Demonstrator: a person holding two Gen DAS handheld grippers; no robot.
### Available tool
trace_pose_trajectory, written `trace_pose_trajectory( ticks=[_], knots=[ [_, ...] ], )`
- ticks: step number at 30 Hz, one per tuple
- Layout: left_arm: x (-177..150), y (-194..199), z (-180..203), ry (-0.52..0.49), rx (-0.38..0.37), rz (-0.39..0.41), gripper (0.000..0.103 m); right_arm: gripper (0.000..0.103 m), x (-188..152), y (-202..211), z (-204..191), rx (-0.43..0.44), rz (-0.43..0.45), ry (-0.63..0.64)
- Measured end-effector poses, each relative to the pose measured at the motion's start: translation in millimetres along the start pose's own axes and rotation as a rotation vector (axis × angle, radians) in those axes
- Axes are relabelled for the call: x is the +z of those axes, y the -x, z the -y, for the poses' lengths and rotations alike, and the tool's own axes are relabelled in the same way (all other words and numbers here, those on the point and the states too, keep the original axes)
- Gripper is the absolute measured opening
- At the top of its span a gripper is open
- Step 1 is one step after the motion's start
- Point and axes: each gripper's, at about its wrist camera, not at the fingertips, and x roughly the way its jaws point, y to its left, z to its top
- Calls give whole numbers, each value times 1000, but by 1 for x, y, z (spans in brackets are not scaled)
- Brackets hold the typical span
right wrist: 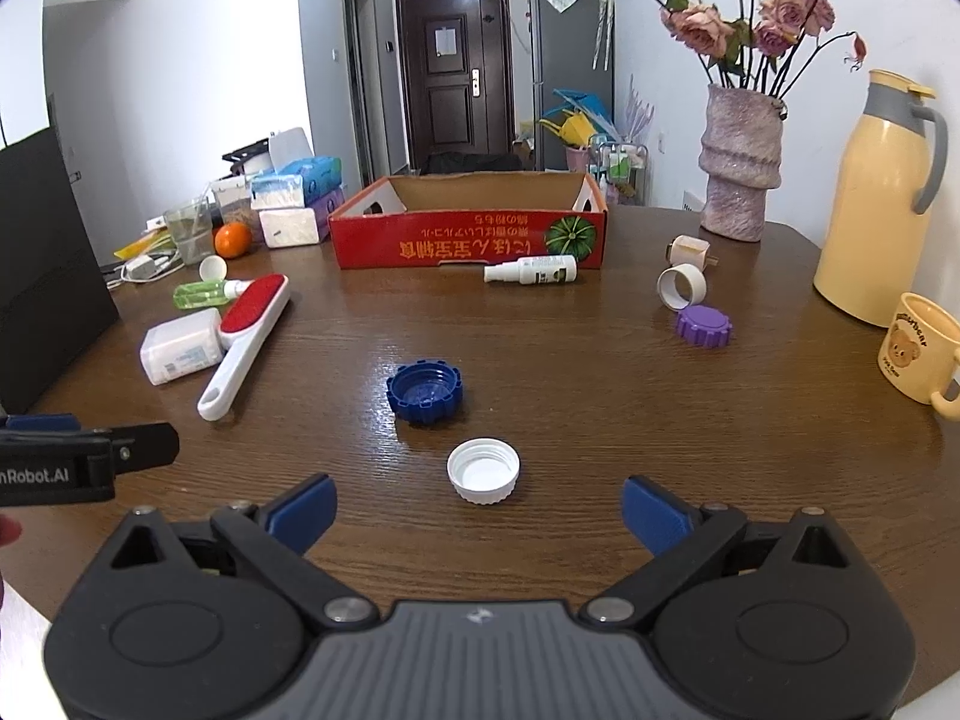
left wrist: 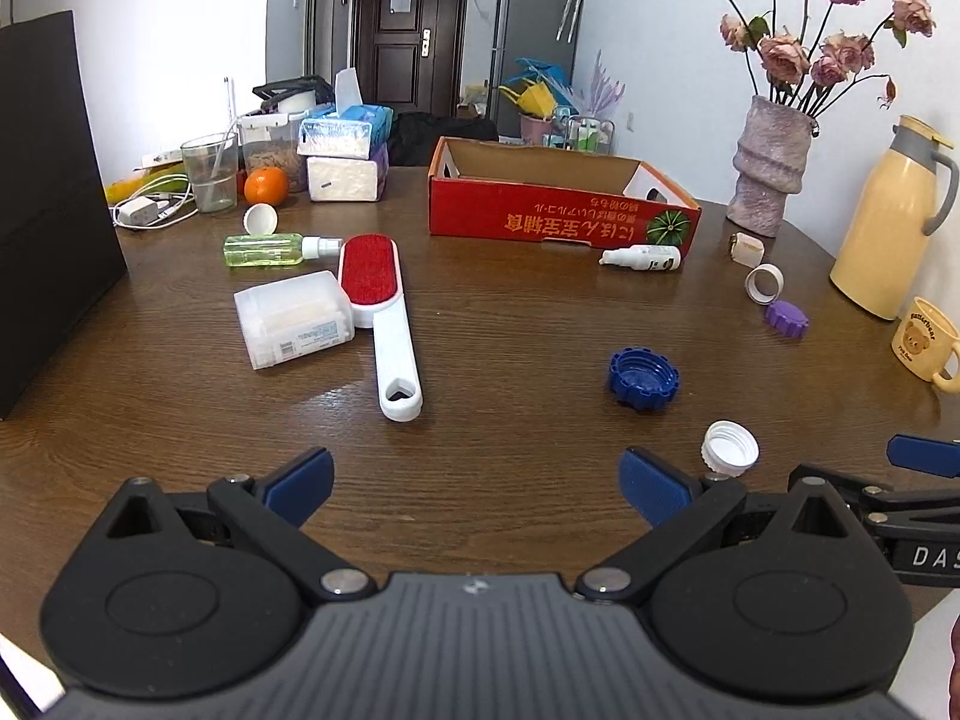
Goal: Organize rigid objects
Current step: 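Move the right tool to the white cap and close on it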
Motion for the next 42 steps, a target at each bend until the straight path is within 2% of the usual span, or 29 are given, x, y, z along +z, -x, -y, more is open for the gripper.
trace_pose_trajectory(
  ticks=[11, 21, 25, 32, 34, 38, 42],
  knots=[
    [10, -29, -7, 11, 3, -40, 103, 88, 5, -38, 0, 3, -59, 20],
    [17, -51, -10, 15, 8, -69, 103, 66, 6, -72, 7, 18, -111, 18],
    [20, -59, -11, 17, 9, -80, 103, 62, 6, -84, 9, 31, -130, 17],
    [25, -72, -12, 20, 14, -95, 103, 58, 9, -98, 11, 42, -144, 18],
    [27, -75, -13, 22, 14, -99, 103, 56, 9, -102, 11, 39, -145, 23],
    [30, -81, -14, 22, 17, -106, 103, 40, 10, -104, 9, 46, -135, 51],
    [35, -86, -15, 22, 20, -108, 103, 40, 13, -106, 11, 56, -129, 49]
  ],
)
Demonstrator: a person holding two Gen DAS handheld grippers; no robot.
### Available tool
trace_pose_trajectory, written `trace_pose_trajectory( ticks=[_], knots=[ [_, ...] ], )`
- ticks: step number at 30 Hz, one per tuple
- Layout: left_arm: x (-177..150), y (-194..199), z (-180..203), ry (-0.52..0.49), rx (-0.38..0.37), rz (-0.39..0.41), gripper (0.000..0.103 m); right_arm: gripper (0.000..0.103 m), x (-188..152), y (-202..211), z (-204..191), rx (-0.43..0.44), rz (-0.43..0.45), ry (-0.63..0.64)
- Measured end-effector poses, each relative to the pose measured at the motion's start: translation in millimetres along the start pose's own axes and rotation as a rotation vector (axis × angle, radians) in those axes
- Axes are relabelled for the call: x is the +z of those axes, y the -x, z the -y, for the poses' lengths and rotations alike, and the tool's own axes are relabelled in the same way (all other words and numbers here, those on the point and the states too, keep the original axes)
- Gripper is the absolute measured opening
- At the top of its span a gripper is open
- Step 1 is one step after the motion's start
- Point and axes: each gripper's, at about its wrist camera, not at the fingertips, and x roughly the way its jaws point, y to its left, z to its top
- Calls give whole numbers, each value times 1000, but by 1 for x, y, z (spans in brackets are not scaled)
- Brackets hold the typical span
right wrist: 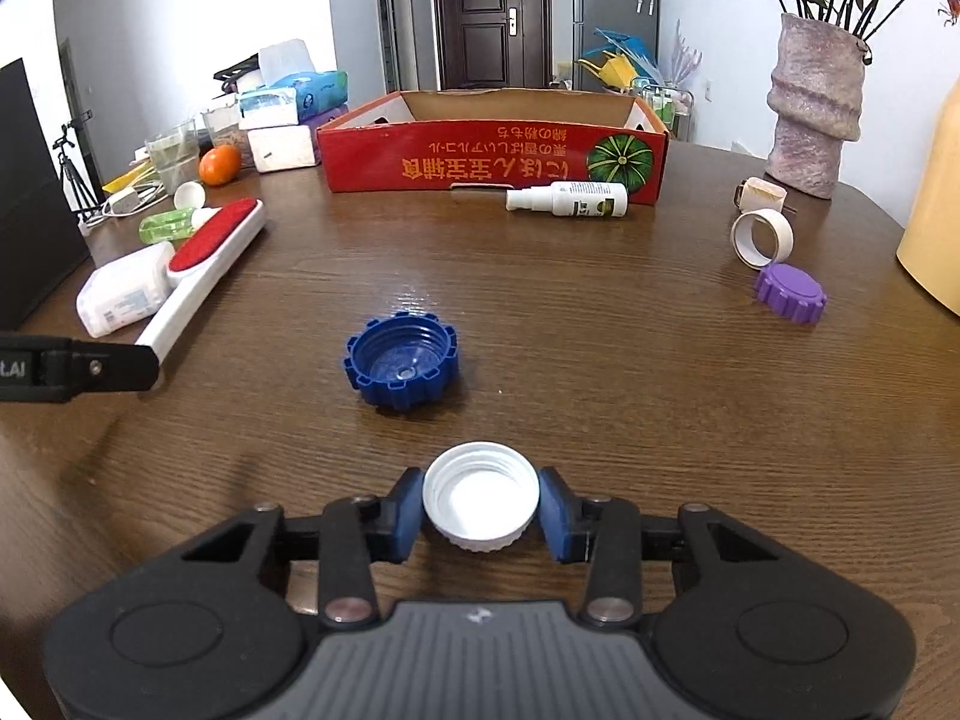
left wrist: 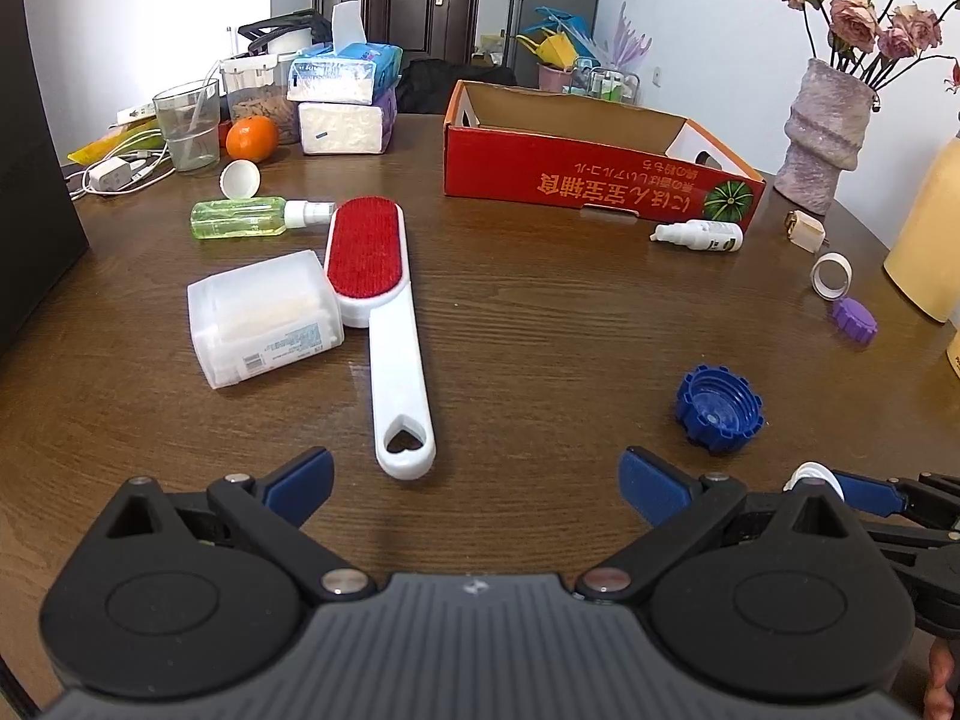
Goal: Organize rigid objects
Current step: 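Move the right tool to the white cap and close on it, then grasp the white lint brush handle with the left tool while right holds cap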
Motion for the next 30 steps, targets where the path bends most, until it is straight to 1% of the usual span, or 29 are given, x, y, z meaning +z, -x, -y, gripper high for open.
trace_pose_trajectory(
  ticks=[14, 21, 27, 29, 30],
  knots=[
    [24, -18, -3, -3, 18, 8, 103, 40, 19, -6, 15, -16, 41, -41],
    [42, -38, -9, 2, 44, -6, 99, 40, 31, -10, 21, -26, 60, -56],
    [54, -60, -17, 15, 72, -39, 89, 40, 39, -14, 26, -41, 74, -66],
    [56, -67, -19, 23, 79, -48, 84, 40, 41, -15, 28, -45, 78, -70],
    [57, -69, -21, 29, 82, -52, 84, 40, 42, -16, 29, -47, 79, -71]
  ],
)
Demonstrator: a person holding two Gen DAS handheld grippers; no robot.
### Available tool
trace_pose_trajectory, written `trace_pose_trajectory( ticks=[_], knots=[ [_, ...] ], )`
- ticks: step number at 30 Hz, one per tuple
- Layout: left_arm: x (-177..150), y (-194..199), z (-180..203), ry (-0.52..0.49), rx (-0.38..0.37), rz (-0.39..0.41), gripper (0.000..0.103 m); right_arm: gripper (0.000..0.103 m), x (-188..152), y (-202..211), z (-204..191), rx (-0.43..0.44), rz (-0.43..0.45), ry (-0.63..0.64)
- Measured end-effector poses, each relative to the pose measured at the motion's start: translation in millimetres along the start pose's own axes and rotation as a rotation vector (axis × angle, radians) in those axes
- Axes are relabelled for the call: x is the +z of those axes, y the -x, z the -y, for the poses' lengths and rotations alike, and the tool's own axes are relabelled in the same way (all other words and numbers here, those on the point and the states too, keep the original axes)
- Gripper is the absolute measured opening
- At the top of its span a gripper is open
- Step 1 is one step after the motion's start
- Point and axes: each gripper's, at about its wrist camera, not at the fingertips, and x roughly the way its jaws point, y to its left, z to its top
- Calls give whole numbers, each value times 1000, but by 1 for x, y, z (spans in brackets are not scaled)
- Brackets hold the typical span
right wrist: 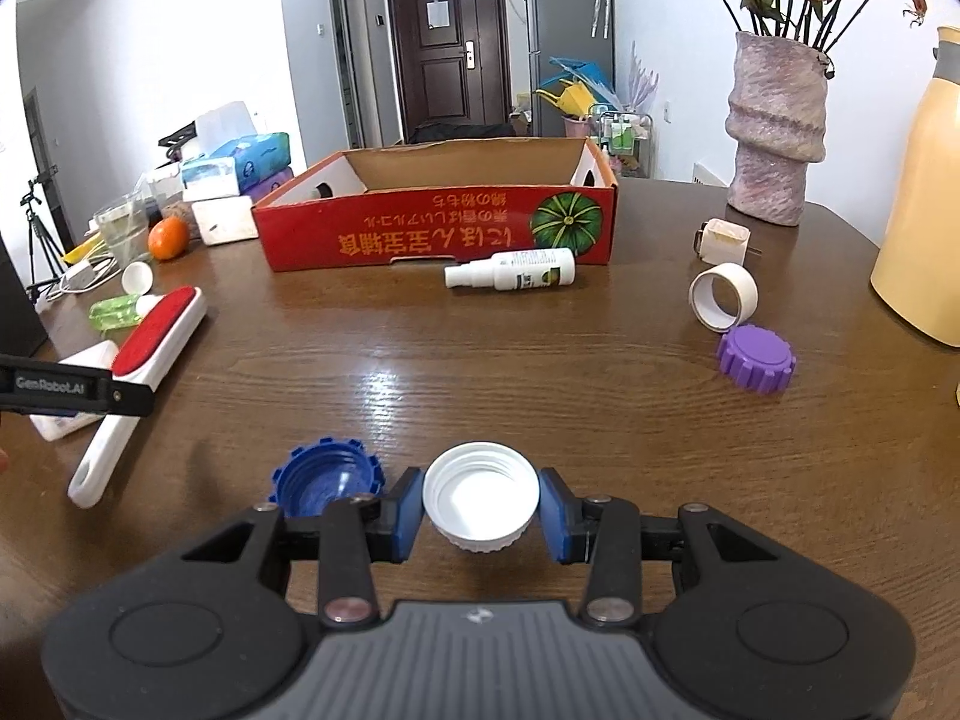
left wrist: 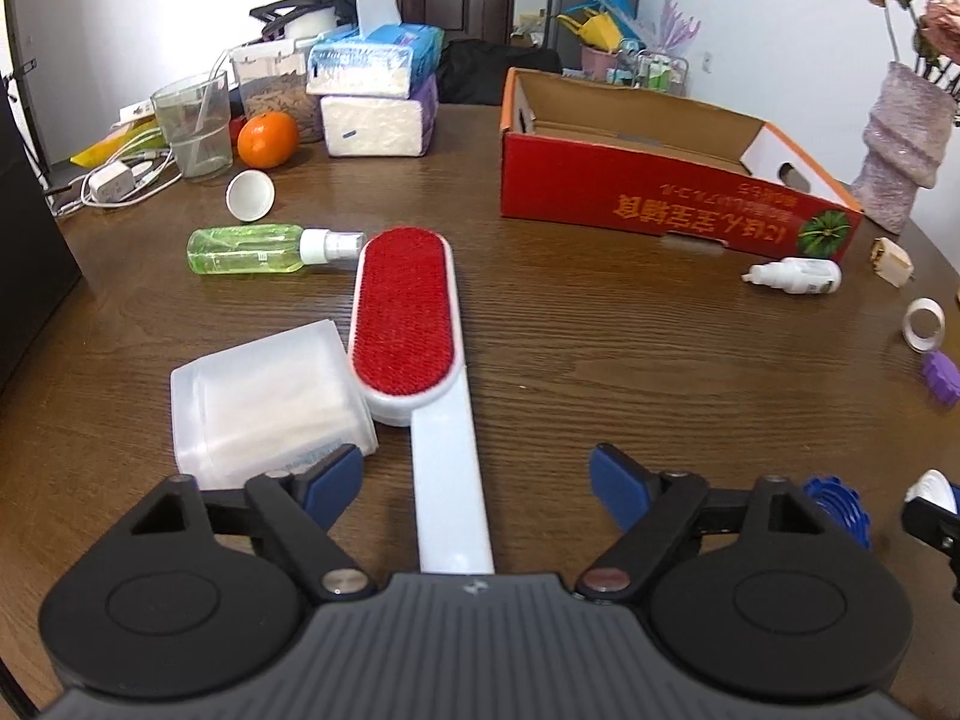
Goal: Organize rigid objects
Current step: 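Grasp the white lint brush handle with the left tool while right holds cap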
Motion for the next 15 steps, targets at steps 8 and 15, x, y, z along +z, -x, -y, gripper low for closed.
trace_pose_trajectory(
  ticks=[8, 15],
  knots=[
    [6, -18, -7, 38, 8, -36, 65, 40, 5, -7, 4, -14, 2, -10],
    [5, -25, -10, 54, 1, -55, 53, 40, 6, -12, 4, -19, -5, -14]
  ],
)
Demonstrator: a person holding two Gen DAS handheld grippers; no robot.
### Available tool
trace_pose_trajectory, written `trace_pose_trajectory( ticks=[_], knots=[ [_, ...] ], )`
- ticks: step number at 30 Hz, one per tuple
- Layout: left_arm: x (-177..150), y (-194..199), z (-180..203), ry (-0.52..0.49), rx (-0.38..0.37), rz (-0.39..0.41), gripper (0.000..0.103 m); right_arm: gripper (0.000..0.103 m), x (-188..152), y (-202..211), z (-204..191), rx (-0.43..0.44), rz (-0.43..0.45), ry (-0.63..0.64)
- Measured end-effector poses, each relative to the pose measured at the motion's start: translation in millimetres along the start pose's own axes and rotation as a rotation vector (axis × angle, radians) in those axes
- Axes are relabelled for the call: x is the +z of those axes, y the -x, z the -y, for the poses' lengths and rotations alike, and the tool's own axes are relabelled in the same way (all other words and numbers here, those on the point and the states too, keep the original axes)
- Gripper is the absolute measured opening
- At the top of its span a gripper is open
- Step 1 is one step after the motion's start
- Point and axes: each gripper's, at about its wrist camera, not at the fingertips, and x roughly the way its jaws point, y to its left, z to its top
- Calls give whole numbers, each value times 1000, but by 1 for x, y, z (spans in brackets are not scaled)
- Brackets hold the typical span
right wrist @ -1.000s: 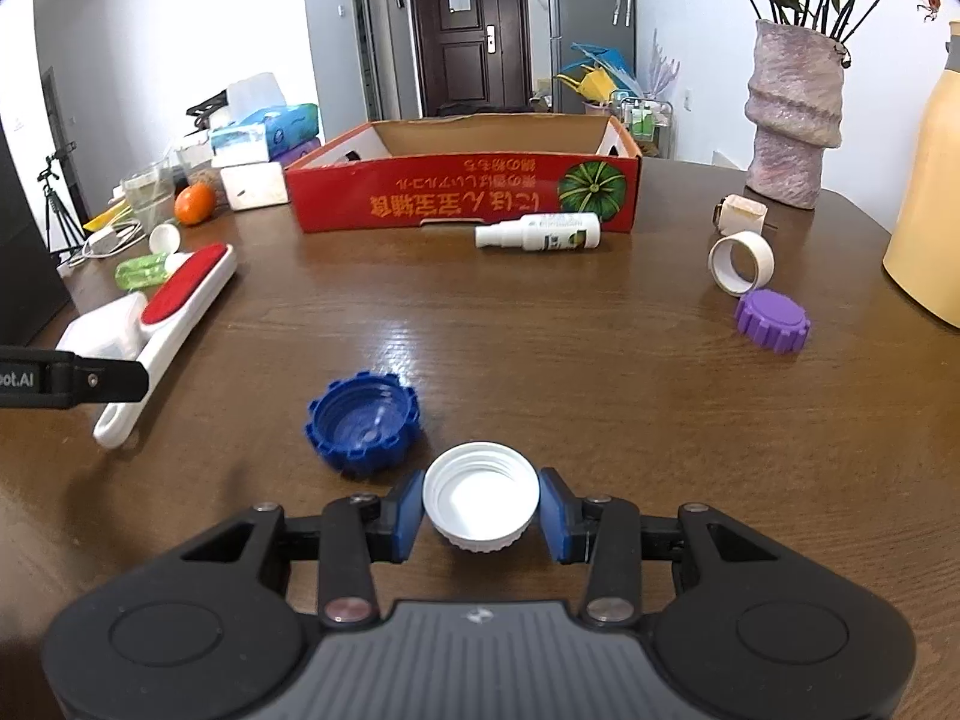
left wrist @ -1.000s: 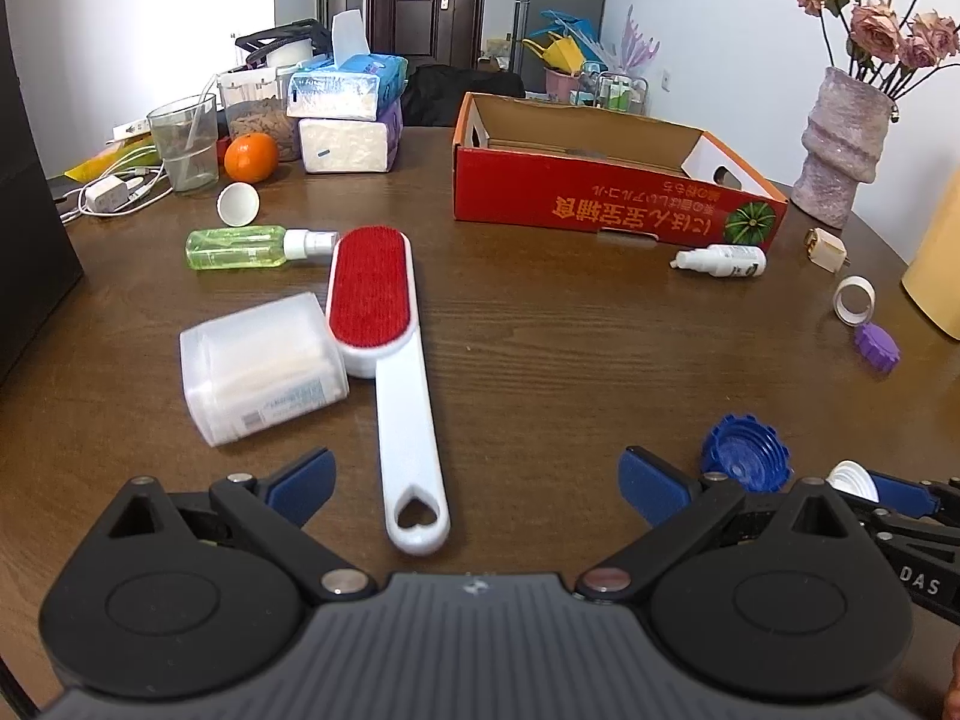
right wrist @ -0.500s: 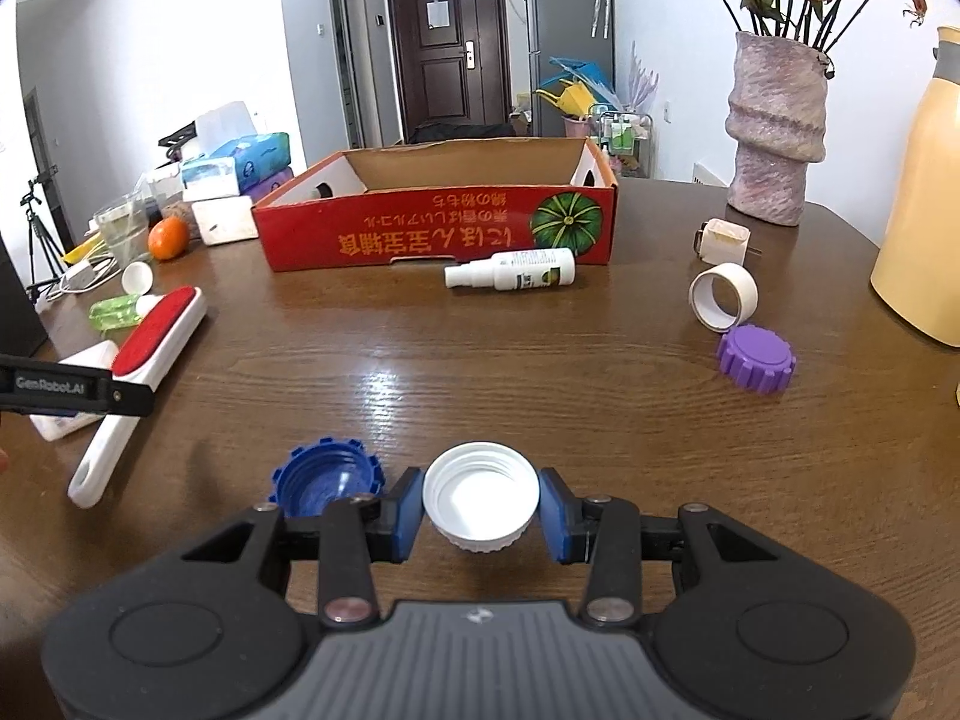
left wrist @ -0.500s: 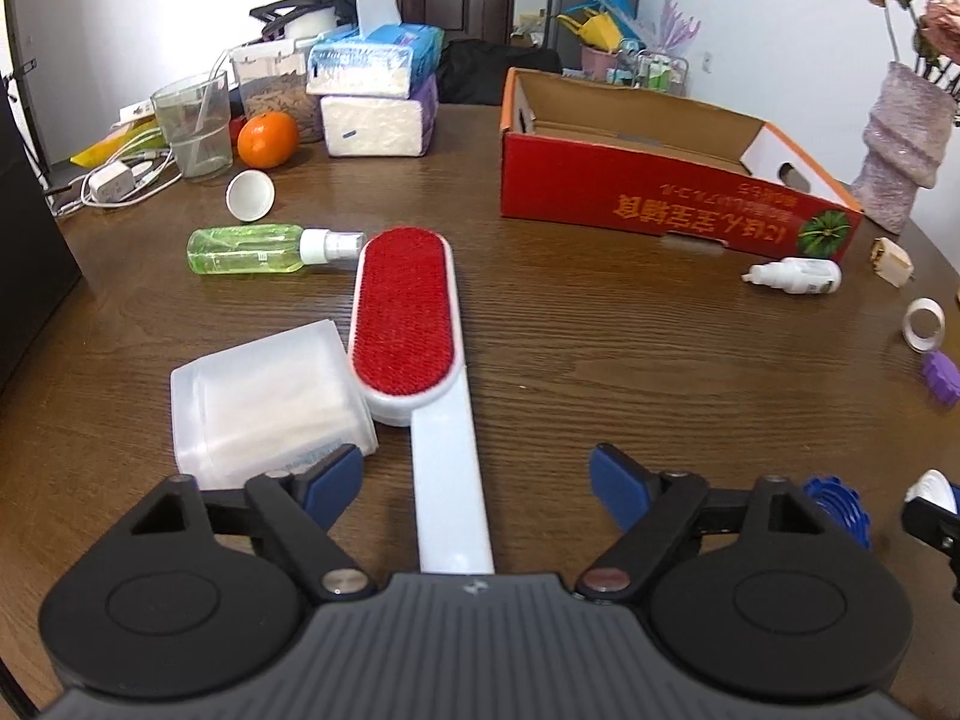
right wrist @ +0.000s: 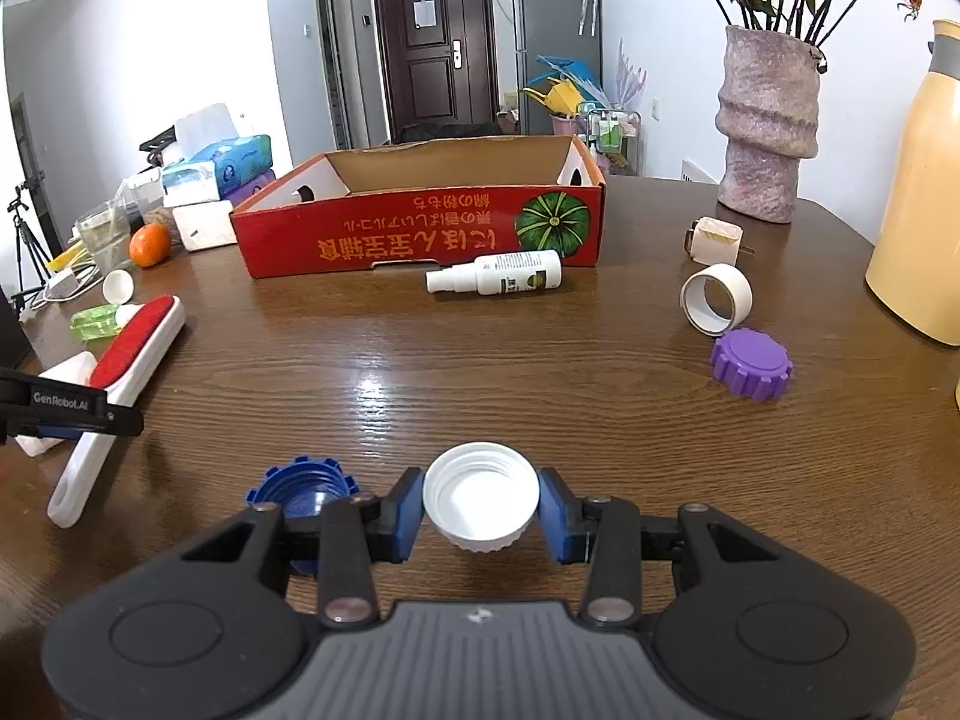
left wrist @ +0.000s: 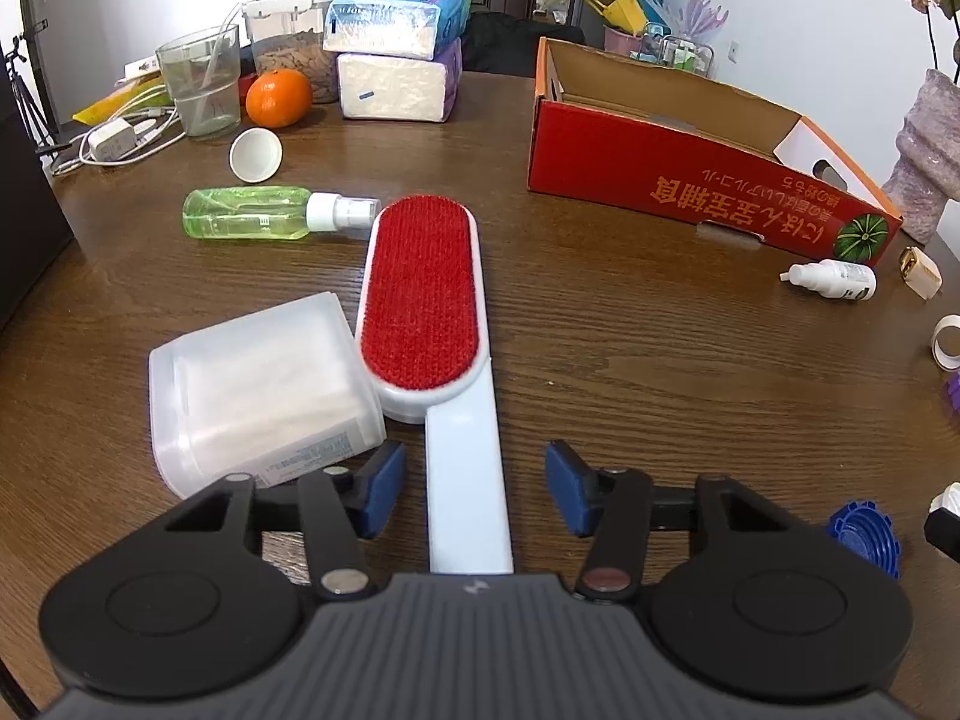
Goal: Organize rigid objects
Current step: 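Grasp the white lint brush handle with the left tool while right holds cap, then carry the lint brush and white cap over the red cardboard box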
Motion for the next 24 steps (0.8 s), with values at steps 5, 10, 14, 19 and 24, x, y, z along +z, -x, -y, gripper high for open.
trace_pose_trajectory(
  ticks=[5, 10, 14, 19, 24],
  knots=[
    [-1, -1, 0, 3, 13, 8, 36, 40, -1, -1, -1, -1, -3, 1],
    [-1, -1, -3, 16, 21, 22, 27, 40, -1, -2, -2, 1, -4, 0],
    [-3, -1, -2, 19, 27, 40, 26, 40, -1, -2, -2, 1, -4, -2],
    [-4, 0, -1, 15, 34, 55, 26, 40, -2, -2, -3, 1, -4, -2],
    [-5, 2, -1, 14, 39, 71, 26, 40, -2, -2, -3, 2, -4, -2]
  ],
)
